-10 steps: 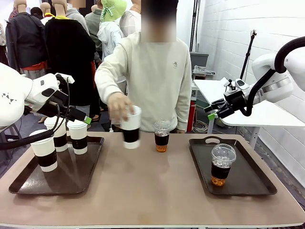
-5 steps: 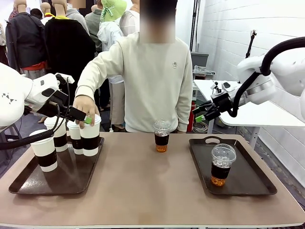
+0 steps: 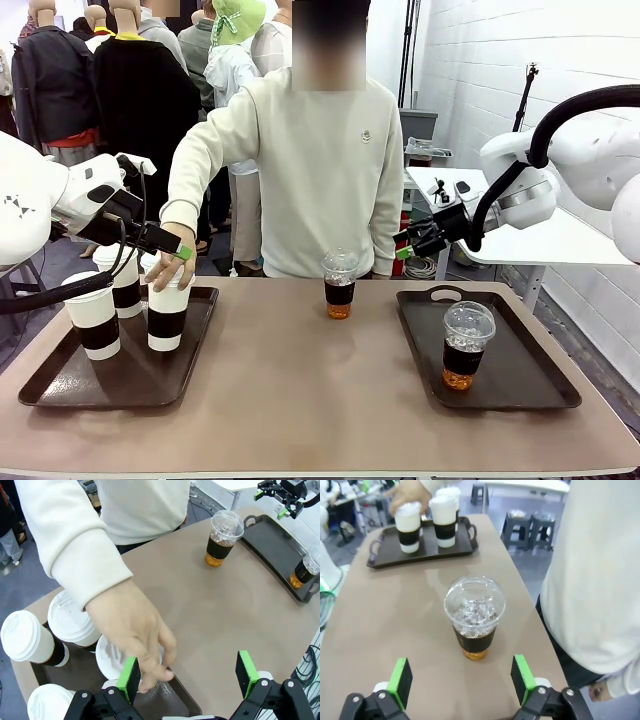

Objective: Distribute the coffee onto the tray.
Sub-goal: Pick up another iced Americano from the middle of the table and place it on the right Handle tray.

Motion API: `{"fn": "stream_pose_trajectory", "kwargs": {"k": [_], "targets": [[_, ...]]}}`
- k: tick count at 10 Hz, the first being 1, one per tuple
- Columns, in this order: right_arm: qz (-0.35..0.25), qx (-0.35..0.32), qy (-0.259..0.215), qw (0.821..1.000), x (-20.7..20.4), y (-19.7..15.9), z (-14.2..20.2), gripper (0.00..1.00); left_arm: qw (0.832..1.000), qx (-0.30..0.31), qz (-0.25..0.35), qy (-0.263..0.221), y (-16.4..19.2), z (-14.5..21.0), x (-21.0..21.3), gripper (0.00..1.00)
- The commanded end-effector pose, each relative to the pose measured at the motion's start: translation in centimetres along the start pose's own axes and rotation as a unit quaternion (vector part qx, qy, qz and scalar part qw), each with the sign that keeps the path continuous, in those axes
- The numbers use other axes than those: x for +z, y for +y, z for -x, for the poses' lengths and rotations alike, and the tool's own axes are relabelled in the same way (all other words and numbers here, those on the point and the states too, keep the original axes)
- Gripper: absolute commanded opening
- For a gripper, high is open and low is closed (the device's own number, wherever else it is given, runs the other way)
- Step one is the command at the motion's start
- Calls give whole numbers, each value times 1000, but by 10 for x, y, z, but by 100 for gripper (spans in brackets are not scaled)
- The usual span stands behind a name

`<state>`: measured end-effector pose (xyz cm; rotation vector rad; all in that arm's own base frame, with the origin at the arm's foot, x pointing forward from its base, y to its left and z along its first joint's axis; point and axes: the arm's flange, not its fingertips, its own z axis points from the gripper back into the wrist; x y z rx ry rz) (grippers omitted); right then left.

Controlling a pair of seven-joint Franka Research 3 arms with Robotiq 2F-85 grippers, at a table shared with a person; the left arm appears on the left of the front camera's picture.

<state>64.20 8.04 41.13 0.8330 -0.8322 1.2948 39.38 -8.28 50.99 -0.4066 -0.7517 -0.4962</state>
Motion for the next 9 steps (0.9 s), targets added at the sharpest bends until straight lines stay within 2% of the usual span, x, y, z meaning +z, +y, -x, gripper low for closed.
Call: {"fn": "stream_pose_trajectory", "kwargs": {"k": [1, 4, 9], "targets": [[-11, 11, -35, 999, -7, -2, 16, 100, 1000, -1, 2, 1, 2, 1, 0, 100], [-46, 8, -56, 997, -10, -9, 32, 100, 1000, -1, 2, 1, 2, 1, 0, 100], [-35, 3, -41, 999, -11, -2, 33, 100, 1000, -1, 2, 1, 2, 1, 0, 100]]}}
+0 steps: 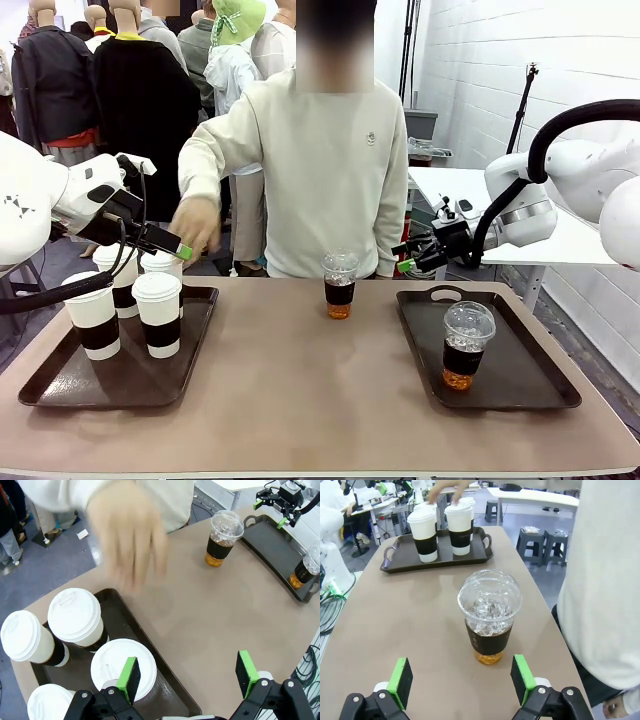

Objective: Distribute the coffee onto the tray.
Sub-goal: Pick up another iced Americano from the middle of the table and place it on the right Handle tray.

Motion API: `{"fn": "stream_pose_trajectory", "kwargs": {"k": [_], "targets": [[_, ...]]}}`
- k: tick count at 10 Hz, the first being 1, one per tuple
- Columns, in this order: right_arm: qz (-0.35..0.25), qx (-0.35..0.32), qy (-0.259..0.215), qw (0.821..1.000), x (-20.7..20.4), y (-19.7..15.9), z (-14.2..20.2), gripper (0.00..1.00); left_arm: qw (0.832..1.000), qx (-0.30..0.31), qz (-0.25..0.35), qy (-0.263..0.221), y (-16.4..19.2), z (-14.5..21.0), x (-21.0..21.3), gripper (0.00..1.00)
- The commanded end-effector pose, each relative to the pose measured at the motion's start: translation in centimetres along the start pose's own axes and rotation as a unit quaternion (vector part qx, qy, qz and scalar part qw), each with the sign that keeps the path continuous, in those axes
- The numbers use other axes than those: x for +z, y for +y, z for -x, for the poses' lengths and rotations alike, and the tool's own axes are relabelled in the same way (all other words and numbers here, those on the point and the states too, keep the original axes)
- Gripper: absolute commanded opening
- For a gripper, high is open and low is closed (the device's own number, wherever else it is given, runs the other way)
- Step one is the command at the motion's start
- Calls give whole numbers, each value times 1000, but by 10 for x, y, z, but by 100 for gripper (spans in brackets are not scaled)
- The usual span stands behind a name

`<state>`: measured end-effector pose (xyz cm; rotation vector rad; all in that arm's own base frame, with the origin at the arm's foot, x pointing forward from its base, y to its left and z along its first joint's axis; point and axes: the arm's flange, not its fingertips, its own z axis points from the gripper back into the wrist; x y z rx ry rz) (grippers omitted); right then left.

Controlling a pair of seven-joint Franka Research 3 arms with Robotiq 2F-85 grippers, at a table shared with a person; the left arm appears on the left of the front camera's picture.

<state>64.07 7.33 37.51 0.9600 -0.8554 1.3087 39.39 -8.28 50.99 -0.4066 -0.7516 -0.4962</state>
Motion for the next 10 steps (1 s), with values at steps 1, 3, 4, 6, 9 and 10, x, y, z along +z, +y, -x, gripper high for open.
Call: {"fn": "stream_pose_trajectory", "kwargs": {"k": [1, 3, 4, 6, 9, 10], "targets": [[6, 1, 4, 1000, -1, -1, -2, 100, 1000, -1, 2, 1, 2, 1, 0, 100], [10, 7, -19, 1000, -12, -10, 10, 100, 1000, -1, 2, 1, 2, 1, 0, 100], [9, 5, -28, 1000, -22, -17, 18, 100, 1000, -1, 2, 1, 2, 1, 0, 100], [24, -1, -37, 999, -40, -28, 30, 100, 1000, -1, 2, 1, 2, 1, 0, 100], [28, -9, -45, 999, -60, -41, 45, 100, 1000, -1, 2, 1, 2, 1, 0, 100], [21, -3, -45, 999, -64, -45, 51, 100, 1000, -1, 2, 1, 2, 1, 0, 100]]}}
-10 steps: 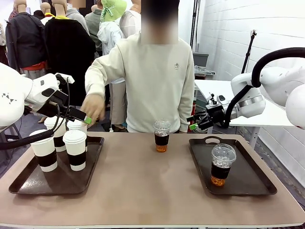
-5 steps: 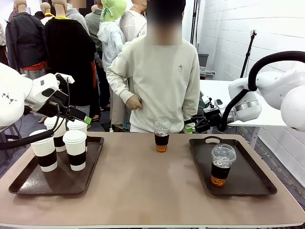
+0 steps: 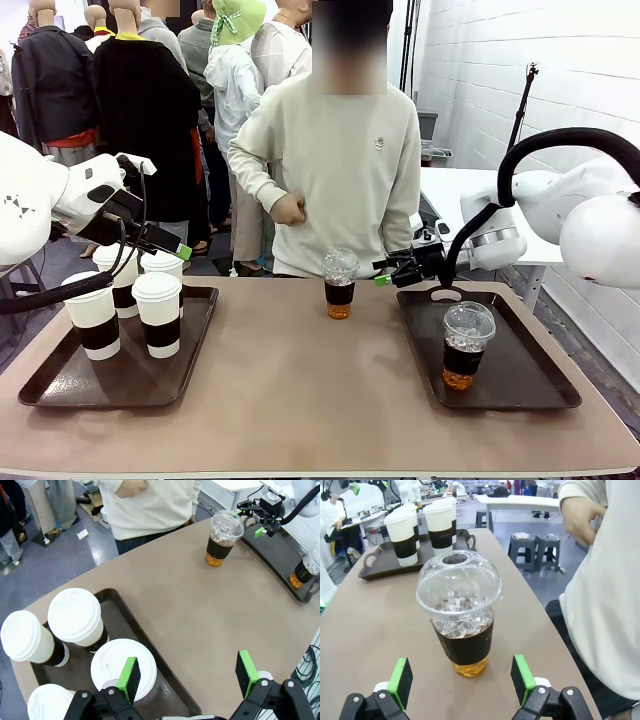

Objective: Distribute the coffee onto the tray.
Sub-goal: Pick up another iced Americano from the middle of the table and place it on the right Handle tray.

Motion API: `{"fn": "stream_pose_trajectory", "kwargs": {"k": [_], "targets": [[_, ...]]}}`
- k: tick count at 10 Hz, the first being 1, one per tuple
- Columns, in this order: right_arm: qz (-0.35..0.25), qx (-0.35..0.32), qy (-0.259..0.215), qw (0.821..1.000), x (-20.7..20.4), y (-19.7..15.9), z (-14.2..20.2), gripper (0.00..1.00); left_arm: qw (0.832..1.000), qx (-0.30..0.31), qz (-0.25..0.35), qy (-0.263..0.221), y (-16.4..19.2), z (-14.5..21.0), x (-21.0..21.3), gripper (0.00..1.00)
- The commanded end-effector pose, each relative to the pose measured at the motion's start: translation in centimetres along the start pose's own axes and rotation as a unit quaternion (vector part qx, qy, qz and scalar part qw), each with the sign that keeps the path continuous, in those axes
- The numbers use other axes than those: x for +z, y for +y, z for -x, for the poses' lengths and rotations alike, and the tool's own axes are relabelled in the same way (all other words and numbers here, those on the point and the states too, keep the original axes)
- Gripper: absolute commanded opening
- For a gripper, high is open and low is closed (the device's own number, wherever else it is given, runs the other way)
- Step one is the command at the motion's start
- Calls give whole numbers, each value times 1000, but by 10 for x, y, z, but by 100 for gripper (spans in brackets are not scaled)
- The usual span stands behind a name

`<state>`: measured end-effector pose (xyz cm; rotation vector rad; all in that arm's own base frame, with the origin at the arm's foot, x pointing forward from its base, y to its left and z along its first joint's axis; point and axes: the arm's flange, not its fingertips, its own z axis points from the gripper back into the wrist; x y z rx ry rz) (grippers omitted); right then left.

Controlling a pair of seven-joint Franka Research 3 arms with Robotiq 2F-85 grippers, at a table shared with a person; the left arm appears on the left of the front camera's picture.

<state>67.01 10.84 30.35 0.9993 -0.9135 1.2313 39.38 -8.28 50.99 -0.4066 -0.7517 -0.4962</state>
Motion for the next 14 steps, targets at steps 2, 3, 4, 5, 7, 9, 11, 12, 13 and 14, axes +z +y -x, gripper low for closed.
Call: {"fn": "stream_pose_trajectory", "kwargs": {"k": [2, 3, 4, 5, 7, 9, 11, 12, 13, 14], "targets": [[-8, 17, -10, 1000, -6, -10, 4, 100, 1000, -1, 2, 1, 2, 1, 0, 100], [-2, 1, -1, 1000, -3, -3, 4, 100, 1000, -1, 2, 1, 2, 1, 0, 100], [-2, 1, -1, 1000, -3, -3, 4, 100, 1000, -1, 2, 1, 2, 1, 0, 100], [-2, 1, -1, 1000, -3, -3, 4, 100, 1000, -1, 2, 1, 2, 1, 0, 100], [-2, 3, -2, 1000, -4, -5, 6, 100, 1000, -1, 2, 1, 2, 1, 0, 100], [4, 0, -18, 1000, -21, -18, 11, 100, 1000, -1, 2, 1, 2, 1, 0, 100], [-4, 2, -28, 1000, -36, -23, 13, 100, 1000, -1, 2, 1, 2, 1, 0, 100], [-9, 3, -27, 1000, -42, -24, 13, 100, 1000, -1, 2, 1, 2, 1, 0, 100], [-11, 3, -31, 999, -48, -25, 13, 100, 1000, -1, 2, 1, 2, 1, 0, 100], [-14, 2, -33, 999, -53, -27, 15, 100, 1000, -1, 2, 1, 2, 1, 0, 100]]}}
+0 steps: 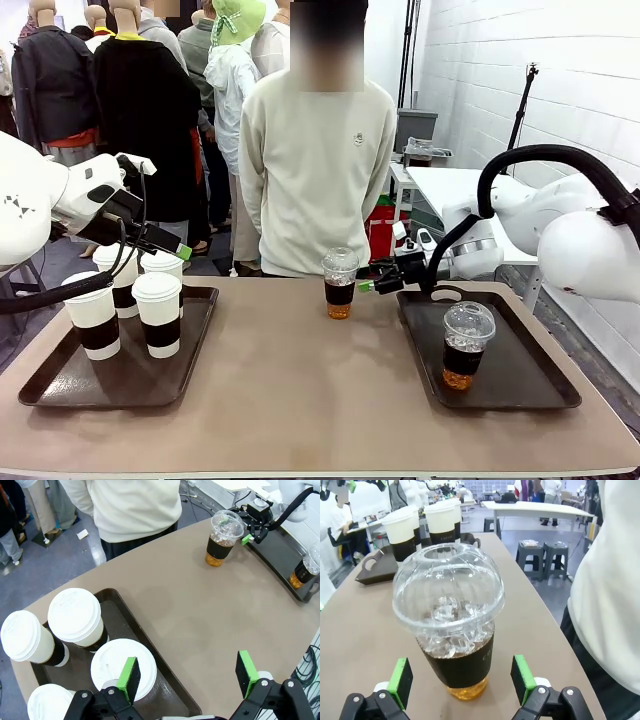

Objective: Distribute the coffee onto the tray.
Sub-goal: Pick up another iced Americano from the middle of the table and place it on the right Handle tray.

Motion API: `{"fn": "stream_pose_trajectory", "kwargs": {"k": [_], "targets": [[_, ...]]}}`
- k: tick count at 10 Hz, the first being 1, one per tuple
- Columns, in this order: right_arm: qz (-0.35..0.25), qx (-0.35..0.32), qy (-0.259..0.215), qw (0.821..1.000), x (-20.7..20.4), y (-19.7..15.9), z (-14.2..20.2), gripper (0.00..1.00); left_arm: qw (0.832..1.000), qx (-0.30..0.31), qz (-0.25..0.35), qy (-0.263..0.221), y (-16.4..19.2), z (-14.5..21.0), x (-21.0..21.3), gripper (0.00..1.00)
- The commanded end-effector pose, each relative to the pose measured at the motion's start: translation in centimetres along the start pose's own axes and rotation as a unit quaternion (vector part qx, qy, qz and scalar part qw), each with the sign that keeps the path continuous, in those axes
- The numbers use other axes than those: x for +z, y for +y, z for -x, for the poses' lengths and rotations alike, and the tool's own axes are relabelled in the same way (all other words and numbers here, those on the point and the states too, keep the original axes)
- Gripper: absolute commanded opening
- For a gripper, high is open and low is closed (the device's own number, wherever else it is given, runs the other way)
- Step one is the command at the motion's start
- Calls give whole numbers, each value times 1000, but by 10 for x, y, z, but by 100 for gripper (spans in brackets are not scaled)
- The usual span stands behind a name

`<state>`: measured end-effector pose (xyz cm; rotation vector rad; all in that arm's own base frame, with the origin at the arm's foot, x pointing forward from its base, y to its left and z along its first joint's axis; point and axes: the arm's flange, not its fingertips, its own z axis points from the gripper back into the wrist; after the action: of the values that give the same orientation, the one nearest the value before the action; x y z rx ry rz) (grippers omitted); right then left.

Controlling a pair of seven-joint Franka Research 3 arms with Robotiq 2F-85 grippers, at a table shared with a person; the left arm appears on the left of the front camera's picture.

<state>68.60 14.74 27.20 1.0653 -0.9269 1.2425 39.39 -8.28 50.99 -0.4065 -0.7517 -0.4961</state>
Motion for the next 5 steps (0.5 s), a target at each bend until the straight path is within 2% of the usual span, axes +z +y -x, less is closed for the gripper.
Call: {"fn": "stream_pose_trajectory", "kwargs": {"k": [1, 5], "targets": [[1, -3, -9, 1000, -9, -11, 2, 100, 1000, -1, 2, 1, 2, 1, 0, 100], [-13, -5, -10, 1000, -14, -11, 2, 100, 1000, -1, 2, 1, 2, 1, 0, 100]]}}
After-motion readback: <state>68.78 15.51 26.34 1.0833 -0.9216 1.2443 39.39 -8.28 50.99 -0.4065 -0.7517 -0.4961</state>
